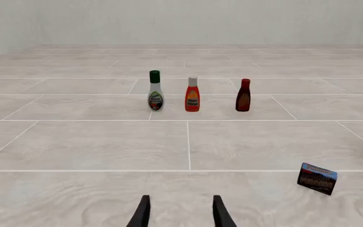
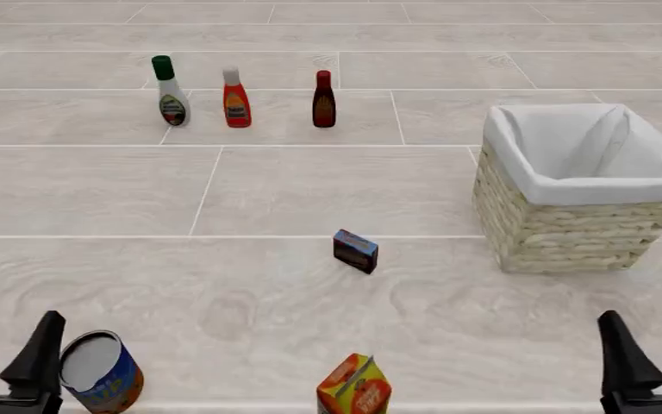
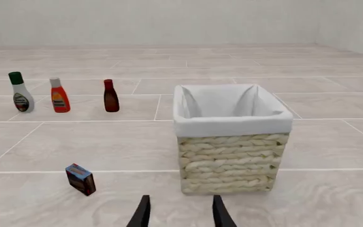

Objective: Pick the chocolate pudding and place it in the basket.

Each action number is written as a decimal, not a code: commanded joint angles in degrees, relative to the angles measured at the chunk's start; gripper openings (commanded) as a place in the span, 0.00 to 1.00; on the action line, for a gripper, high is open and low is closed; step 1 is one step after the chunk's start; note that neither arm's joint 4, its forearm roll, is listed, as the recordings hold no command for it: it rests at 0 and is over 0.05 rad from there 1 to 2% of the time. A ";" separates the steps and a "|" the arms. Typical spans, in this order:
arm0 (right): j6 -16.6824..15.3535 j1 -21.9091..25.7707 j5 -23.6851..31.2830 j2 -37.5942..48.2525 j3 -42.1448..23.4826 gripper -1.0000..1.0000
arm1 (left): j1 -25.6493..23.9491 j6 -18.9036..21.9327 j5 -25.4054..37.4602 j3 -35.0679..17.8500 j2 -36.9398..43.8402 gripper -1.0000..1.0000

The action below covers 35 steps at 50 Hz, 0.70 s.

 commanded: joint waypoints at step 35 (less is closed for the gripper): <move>-1.08 4.16 -3.12 7.03 -3.23 1.00 | 0.01 0.02 -0.07 -0.15 0.27 1.00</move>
